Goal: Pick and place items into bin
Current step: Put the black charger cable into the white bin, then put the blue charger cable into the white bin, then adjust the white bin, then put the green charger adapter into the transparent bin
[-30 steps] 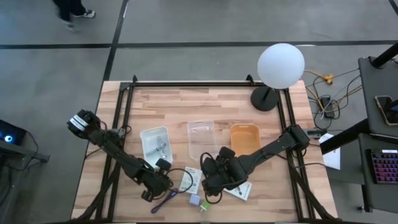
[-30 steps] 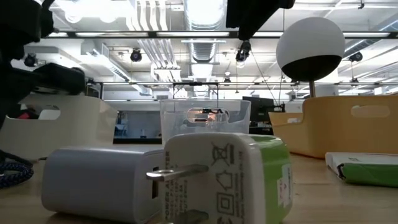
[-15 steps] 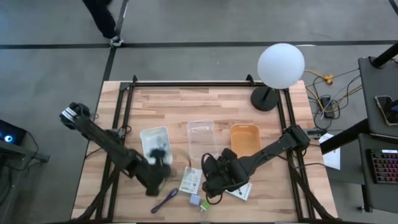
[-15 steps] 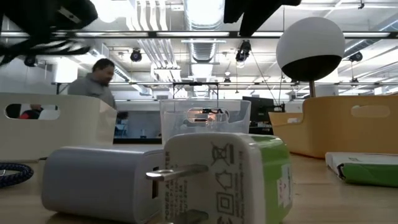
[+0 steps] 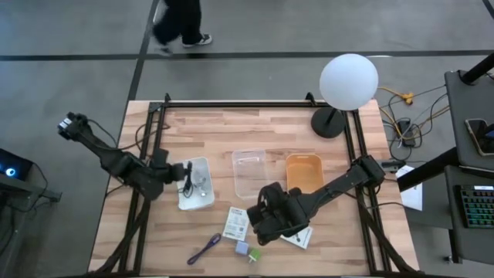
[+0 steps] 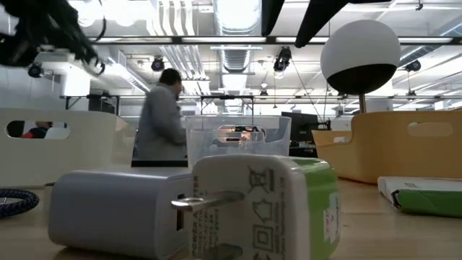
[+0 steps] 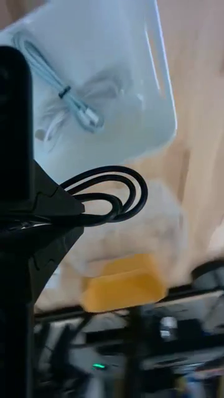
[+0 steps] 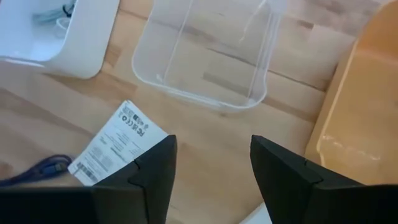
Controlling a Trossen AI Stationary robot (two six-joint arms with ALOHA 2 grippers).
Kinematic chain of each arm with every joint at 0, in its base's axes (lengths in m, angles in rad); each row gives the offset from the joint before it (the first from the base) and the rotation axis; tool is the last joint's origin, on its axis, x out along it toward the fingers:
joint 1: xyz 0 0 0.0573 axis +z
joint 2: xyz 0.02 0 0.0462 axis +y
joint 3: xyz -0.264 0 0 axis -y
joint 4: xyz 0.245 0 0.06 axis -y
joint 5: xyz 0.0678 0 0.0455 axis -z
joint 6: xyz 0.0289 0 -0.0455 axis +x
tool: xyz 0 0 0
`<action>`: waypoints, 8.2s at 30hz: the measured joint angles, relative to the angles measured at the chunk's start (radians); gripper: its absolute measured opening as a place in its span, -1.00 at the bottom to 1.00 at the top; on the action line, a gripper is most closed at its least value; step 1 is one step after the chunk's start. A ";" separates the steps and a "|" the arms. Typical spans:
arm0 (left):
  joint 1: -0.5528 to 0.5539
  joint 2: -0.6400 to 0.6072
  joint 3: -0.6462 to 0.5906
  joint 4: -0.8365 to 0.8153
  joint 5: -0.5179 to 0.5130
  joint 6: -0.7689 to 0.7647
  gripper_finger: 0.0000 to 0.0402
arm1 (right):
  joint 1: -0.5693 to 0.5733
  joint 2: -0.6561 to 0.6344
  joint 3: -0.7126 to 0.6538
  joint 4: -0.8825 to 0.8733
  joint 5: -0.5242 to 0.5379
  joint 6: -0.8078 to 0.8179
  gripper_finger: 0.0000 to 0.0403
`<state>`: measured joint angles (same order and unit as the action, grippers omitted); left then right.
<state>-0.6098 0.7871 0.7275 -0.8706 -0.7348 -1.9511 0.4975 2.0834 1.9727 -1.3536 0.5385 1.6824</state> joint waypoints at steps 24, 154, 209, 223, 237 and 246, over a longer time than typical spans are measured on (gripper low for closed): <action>-0.023 -0.074 -0.095 0.419 0.405 0.777 -0.09 | 0.005 0.000 0.000 0.008 -0.021 -0.157 -0.17; -0.088 0.322 0.160 -0.481 0.521 0.122 -0.52 | 0.442 -0.073 -0.307 -0.215 -0.200 0.117 -0.40; -0.071 0.543 0.330 -0.120 0.133 0.553 -1.00 | 0.438 -0.103 -0.292 -0.108 -0.177 0.070 -0.65; -0.217 0.736 0.550 0.252 0.333 0.886 -0.42 | 0.347 -0.063 -0.291 0.518 -0.170 -1.437 -0.21; -0.367 0.768 0.647 0.263 0.007 0.672 -0.39 | 0.149 0.030 -0.292 0.715 -0.436 -1.834 0.15; -0.372 0.768 0.644 0.263 -0.024 0.674 -0.39 | 0.133 0.092 -0.292 0.770 -0.496 -1.885 0.16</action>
<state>-0.9821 1.5547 1.3714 -0.6077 -0.7587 -1.2773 0.6304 2.1749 1.6810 -0.5841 0.0422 -0.2024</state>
